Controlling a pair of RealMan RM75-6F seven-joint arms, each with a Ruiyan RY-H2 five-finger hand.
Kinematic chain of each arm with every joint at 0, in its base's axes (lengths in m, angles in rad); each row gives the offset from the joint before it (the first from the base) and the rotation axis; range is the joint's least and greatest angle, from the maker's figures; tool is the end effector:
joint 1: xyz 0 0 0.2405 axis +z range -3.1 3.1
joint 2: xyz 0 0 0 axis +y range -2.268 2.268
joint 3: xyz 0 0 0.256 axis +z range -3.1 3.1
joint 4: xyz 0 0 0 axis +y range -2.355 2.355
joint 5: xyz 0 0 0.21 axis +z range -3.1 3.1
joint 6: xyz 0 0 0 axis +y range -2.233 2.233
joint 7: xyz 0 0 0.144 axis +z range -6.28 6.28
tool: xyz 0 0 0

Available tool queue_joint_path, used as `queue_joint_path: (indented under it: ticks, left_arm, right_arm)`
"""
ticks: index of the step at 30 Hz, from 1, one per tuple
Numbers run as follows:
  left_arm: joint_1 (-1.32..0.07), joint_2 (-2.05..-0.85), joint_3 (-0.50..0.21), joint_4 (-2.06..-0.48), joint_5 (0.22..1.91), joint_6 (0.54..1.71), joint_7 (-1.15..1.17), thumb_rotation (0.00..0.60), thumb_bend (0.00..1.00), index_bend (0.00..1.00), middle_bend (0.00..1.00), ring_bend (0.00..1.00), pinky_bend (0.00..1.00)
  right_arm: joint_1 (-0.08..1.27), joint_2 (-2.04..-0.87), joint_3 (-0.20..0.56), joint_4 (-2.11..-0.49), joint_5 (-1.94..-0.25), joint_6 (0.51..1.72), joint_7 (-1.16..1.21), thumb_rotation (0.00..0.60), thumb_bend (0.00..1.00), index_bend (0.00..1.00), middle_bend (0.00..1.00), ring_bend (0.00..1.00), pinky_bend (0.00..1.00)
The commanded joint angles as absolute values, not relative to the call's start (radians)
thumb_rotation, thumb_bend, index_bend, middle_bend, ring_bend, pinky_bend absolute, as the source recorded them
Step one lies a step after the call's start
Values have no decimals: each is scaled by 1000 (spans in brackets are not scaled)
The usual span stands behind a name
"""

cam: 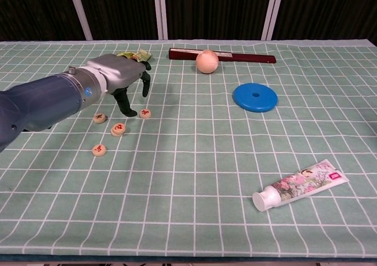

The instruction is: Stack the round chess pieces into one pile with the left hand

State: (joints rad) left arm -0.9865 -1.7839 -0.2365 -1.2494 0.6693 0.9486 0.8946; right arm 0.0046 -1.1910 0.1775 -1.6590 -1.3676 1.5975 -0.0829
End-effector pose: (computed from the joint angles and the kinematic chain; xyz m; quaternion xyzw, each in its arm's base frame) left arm -0.1010 0.3867 -0.0725 -0.7791 -0.2929 -0.2384 0.5004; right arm -0.3136 -0.1769 0.1725 0.4803 -0.3838 0.4144 0.6710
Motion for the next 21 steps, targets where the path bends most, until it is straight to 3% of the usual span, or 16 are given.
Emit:
queue_joint_path:
  ticks: [1, 21]
  left_arm:
    - [-998, -1791, -237, -1242, 661, 946, 903, 600, 226, 426, 0, 0, 0]
    - [-1031, -1844, -207, -1170, 633, 949, 936, 600, 255, 460, 6, 0, 0]
  right_arm:
    - [5, -1191, 178, -1660, -1366, 1596, -83, 600, 233, 92, 13, 0, 0]
    - [6, -1189, 180, -1662, -1359, 1593, -78, 600, 232, 92, 13, 0, 0]
